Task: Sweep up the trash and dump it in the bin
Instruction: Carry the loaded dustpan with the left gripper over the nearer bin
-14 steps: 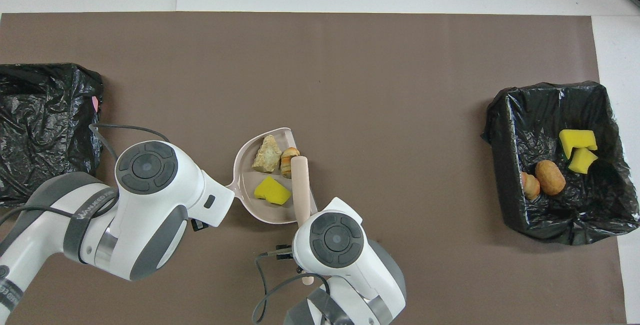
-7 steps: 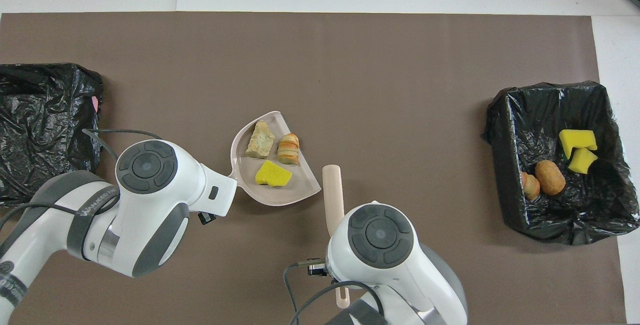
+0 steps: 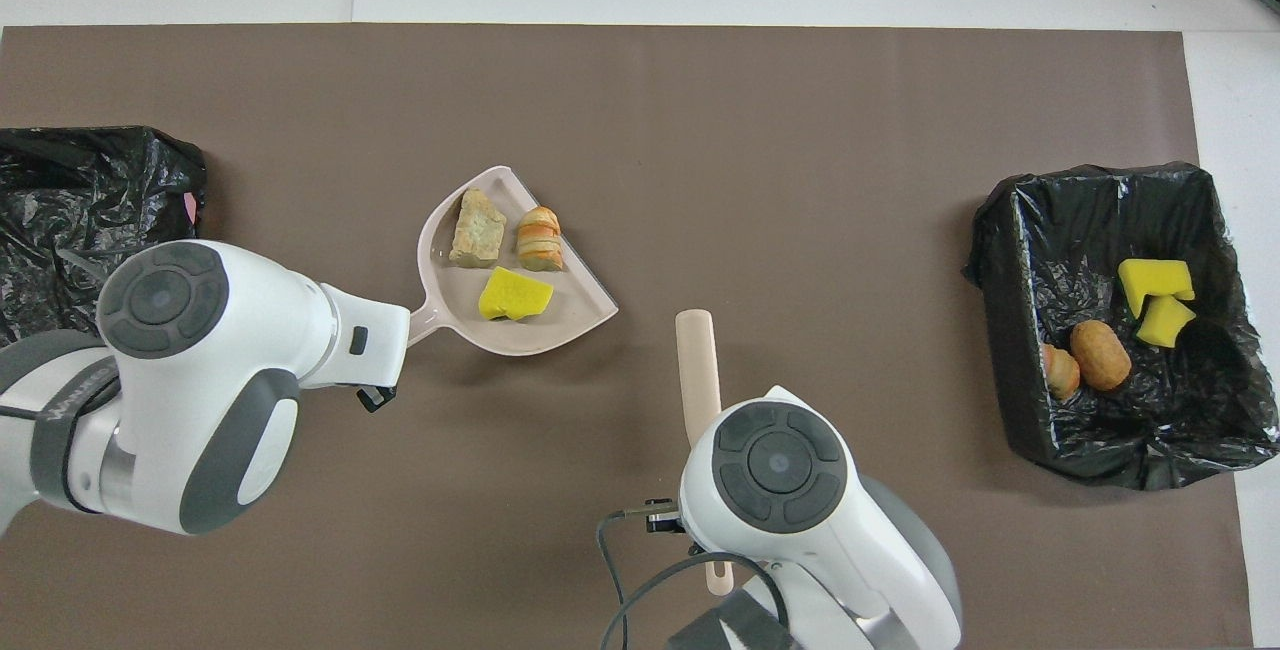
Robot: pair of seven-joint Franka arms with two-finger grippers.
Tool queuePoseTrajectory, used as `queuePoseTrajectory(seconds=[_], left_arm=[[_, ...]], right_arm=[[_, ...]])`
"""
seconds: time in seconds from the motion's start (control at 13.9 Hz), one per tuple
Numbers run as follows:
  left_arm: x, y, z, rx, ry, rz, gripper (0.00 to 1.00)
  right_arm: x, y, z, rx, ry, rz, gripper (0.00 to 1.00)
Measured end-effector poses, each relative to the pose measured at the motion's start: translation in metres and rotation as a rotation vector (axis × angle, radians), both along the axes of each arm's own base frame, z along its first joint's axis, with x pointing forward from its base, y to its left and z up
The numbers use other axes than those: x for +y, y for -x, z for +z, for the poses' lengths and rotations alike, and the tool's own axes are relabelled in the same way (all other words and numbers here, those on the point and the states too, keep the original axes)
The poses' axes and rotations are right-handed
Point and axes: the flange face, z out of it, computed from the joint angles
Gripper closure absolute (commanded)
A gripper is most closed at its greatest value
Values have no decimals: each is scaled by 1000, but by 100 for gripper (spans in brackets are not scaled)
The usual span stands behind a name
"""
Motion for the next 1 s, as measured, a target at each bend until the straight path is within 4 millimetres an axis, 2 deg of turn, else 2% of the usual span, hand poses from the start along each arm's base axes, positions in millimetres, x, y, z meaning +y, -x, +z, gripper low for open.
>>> queuePoseTrajectory(seconds=[0.29,0.43,0.72,1.0], left_arm=[[28,-7,31,-68,17,25,100],[53,-11,47,-97,18,-3,100],[121,-20,91,-87,29,-29,100],[210,-22,141,-47,39,2,100]], right_arm=[[-6,3,-3,37,36,8,100],[-3,9,-2,44,43,22,100],[7,30,6,67,63,69,100],[10,45,10,74,74,95,100]])
